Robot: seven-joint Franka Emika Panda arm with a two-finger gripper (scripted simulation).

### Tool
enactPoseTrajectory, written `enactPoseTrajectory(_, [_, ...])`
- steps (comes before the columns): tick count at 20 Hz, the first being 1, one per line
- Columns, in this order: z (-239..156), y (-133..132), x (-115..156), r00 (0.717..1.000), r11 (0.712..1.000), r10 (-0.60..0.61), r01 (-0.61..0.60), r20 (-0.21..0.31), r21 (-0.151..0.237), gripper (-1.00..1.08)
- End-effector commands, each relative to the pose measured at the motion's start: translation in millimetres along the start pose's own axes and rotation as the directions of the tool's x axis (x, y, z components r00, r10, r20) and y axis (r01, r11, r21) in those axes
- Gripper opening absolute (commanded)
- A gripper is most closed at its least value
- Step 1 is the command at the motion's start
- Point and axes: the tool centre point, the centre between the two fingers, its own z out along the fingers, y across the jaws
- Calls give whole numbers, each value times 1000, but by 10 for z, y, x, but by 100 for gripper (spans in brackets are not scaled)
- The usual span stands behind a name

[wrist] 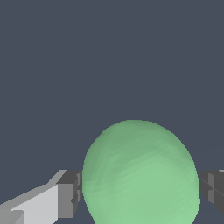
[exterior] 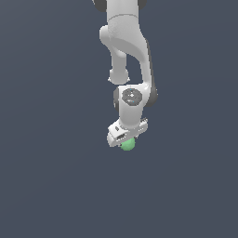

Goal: Pick up the object and move it to a goal position.

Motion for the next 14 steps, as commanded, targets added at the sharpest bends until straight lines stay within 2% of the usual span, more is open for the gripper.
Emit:
enactPoseTrajectory(1, [-27, 26, -23, 1000, 1000, 1, -1, 1, 0, -100])
enactPoseTrajectory(7, [-238, 195, -180, 1000, 1000, 1, -1, 7, 3, -100])
enactPoseTrajectory(14, [-700, 566, -510, 1000, 1000, 2, -3, 19, 10, -100])
